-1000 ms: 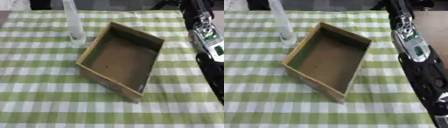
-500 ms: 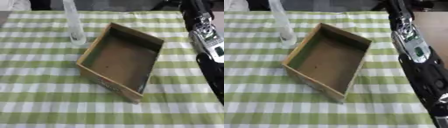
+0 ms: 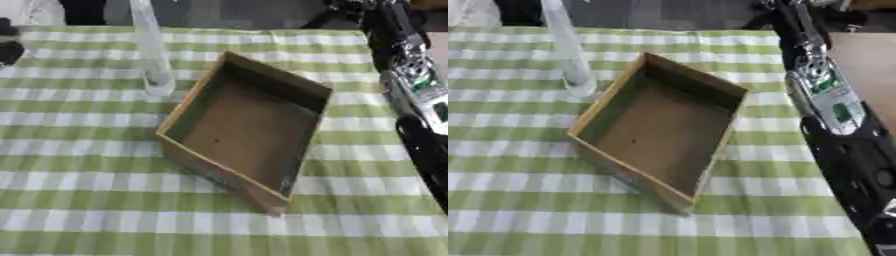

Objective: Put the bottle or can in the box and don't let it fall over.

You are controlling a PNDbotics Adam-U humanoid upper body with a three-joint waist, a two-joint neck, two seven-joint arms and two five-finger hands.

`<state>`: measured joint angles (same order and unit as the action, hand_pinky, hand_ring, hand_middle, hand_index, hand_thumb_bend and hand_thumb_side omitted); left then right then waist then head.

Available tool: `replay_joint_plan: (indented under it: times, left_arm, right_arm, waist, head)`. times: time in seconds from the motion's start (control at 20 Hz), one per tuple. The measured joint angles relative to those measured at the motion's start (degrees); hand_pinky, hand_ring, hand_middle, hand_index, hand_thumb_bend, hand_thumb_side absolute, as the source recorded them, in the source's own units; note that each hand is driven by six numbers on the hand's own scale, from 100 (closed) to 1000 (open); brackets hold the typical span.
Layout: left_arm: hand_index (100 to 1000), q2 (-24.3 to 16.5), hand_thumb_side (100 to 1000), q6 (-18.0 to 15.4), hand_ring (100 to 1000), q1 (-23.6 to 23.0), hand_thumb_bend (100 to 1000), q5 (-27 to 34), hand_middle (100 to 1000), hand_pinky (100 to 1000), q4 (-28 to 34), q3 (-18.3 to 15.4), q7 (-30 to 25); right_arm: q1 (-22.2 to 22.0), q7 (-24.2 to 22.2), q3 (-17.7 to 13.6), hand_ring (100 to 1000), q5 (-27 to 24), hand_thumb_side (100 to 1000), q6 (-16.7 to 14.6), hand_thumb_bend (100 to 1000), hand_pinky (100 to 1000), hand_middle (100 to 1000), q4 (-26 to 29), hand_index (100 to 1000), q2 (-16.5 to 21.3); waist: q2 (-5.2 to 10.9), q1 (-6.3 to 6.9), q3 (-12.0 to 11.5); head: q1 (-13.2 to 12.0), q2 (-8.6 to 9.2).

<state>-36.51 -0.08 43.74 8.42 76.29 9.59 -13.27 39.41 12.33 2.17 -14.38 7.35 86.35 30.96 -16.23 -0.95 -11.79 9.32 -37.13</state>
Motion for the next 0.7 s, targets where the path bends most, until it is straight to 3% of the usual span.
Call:
replay_joint_plan:
  times: [0.7]
  left_arm:
    - [905,3.91,572,-1.48,804,6.47,616,-7.41,839,993,-7.54,1.92,-3.34]
  right_arm:
    - [0.45,-0.26,0.17,813,0.0,730,0.23,100,897,870,-0.17,867,-0.29]
  waist:
    - [-0.79,-0.17,0.45]
  head:
    - [-1.19,0.91]
